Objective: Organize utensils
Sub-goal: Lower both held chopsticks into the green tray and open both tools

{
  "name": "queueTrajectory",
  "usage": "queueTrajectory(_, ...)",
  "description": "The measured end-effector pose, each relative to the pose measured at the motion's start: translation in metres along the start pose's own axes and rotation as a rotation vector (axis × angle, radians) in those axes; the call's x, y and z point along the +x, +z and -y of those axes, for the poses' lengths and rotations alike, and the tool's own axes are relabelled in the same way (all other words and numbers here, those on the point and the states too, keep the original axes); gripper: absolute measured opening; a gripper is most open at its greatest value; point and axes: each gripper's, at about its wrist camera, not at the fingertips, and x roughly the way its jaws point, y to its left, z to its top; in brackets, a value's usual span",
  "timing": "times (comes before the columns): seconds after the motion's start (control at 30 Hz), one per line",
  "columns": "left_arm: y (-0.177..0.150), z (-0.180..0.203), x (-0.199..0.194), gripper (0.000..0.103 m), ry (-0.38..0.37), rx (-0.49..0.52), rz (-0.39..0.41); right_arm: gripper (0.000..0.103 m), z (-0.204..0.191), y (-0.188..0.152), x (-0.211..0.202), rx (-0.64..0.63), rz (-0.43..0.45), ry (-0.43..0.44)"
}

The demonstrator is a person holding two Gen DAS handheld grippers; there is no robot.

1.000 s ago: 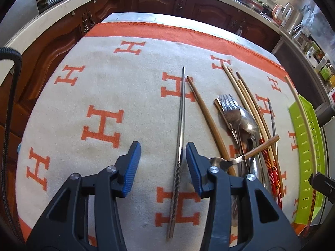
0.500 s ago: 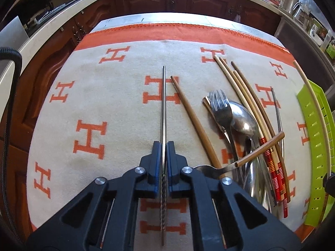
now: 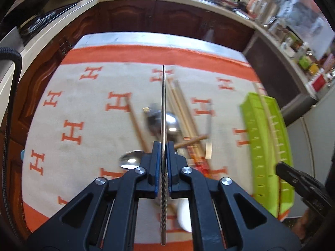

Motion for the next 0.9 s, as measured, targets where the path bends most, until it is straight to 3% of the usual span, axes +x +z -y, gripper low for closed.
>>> queueTrajectory(0.27,0.016,0.095,-0.022,0.003,-0.229,0.050,-0.023,0.006,0.039,0.011,-0.041,0.038,0.068,-0.111)
queueTrajectory(0.4,0.021,0.135,-0.006,0.003,-0.280,0.058,-0.068,0.006,0.066,0.016,-0.051,0.058,0.072,-0.167)
queueTrajectory(0.57,0.020,0.172,0.031,0.003,-0.307,0.044,-0.149,0.006,0.097,0.020,-0.049,0.091,0.046,-0.215)
queueTrajectory(0.77,-0.001,0.187,0.074,0.003,-0.269,0.067,-0.218,0.007,0.127,0.015,-0.033,0.111,-0.025,-0.253)
queueTrajectory(0.9,-0.013,0.186,0.082,0.003,-0.232,0.098,-0.242,0.018,0.135,0.007,-0.019,0.137,-0.054,-0.260)
